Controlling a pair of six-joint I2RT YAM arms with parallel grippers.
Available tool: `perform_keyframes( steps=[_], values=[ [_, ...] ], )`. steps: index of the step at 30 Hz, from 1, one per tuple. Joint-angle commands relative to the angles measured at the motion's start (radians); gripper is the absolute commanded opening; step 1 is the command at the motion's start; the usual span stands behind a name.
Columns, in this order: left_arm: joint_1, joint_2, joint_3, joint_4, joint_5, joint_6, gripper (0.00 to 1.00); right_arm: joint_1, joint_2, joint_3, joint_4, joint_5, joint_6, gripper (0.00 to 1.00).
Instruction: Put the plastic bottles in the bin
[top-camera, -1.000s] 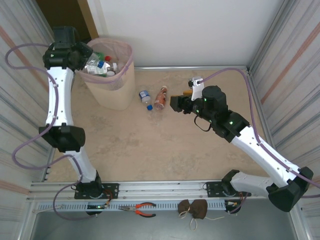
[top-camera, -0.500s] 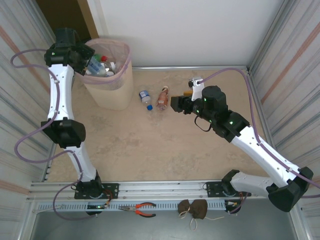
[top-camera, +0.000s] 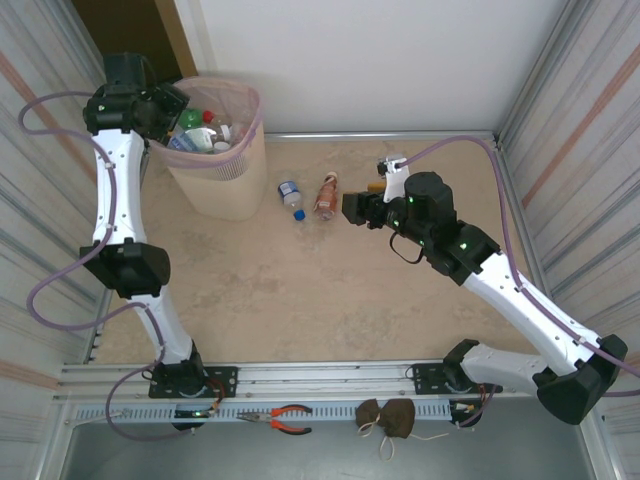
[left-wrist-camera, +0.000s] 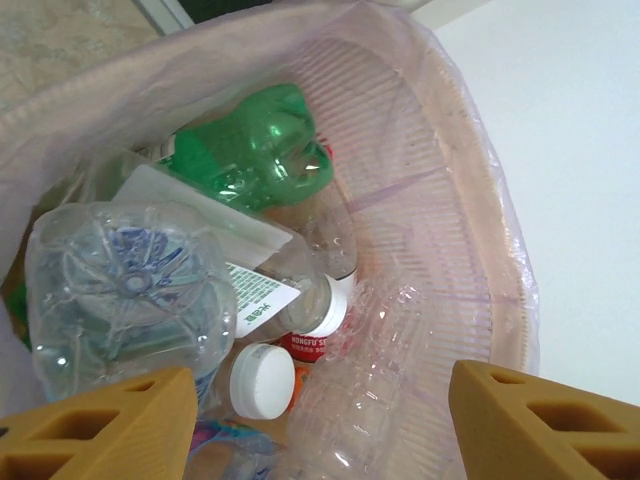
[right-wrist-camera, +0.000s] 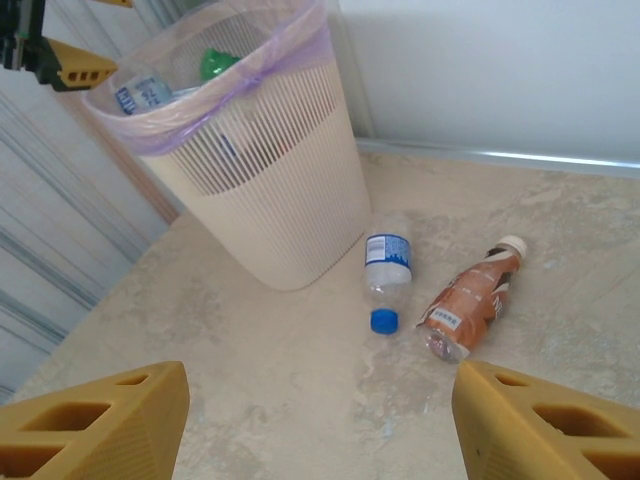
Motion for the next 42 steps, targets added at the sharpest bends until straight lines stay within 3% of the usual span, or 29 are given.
perform_keyframes(
  steps=[1,8,22,42],
  values=[
    [0.008,-0.03,0.033,0.046,0.014,0.067,0.67,0.001,-0.026,0.009,-0.006,0.019,-0.006,0.69],
    [0.009,0.073,0.14,0.026,-0.019,0.134,0.66,0.003,-0.028,0.008,-0.015,0.025,-0.006,0.69],
    [0.01,0.235,0.08,0.001,-0.032,0.165,0.68,0.003,-0.017,-0.005,-0.016,0.029,0.0,0.69],
    [-0.036,0.084,-0.072,0.068,0.025,0.153,0.68,0.003,-0.003,0.013,-0.032,0.029,-0.008,0.69]
  ],
)
